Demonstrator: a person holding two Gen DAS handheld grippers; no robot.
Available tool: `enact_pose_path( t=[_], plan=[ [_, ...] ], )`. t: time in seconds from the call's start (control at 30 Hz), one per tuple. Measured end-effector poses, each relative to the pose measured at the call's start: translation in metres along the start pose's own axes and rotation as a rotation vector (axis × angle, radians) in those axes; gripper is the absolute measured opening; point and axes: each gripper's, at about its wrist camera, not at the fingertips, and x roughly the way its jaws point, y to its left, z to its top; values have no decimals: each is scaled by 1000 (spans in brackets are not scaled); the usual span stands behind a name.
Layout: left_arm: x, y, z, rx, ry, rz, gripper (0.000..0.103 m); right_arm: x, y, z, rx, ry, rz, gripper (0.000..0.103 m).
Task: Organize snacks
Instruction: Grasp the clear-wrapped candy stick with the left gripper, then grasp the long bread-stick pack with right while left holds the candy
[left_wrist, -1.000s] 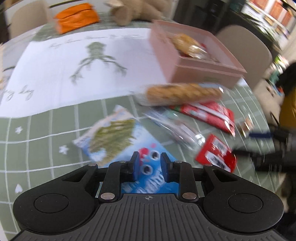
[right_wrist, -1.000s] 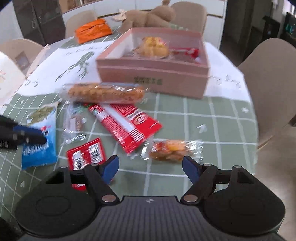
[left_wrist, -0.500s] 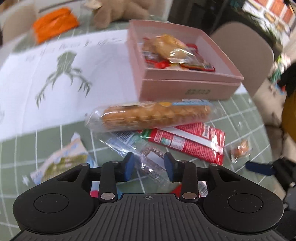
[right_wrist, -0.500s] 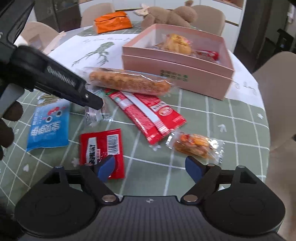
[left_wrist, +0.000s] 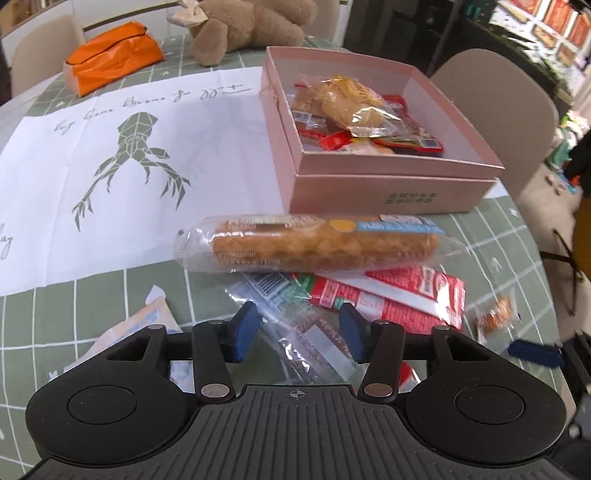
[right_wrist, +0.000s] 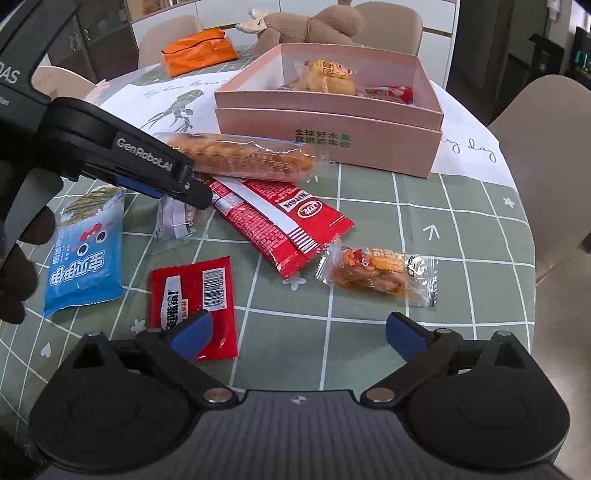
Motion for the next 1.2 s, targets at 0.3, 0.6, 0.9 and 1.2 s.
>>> enact_pose_path(
  t=[0.3, 0.6, 0.9, 1.2],
  plan=[
    [-37, 38, -58, -17, 37, -147, 41, 1, 0, -1, 11, -21, 1, 103],
    [-42, 40, -67, -29, 23, -145, 39, 4, 3, 7, -23, 6, 21, 103],
    [-40, 21, -69, 53, -4, -121, 39, -24, 23, 61, -258, -164, 9, 81],
    [-46, 21, -73, 33, -24, -91, 40, 50, 60, 104, -407, -54, -53, 63]
  ],
)
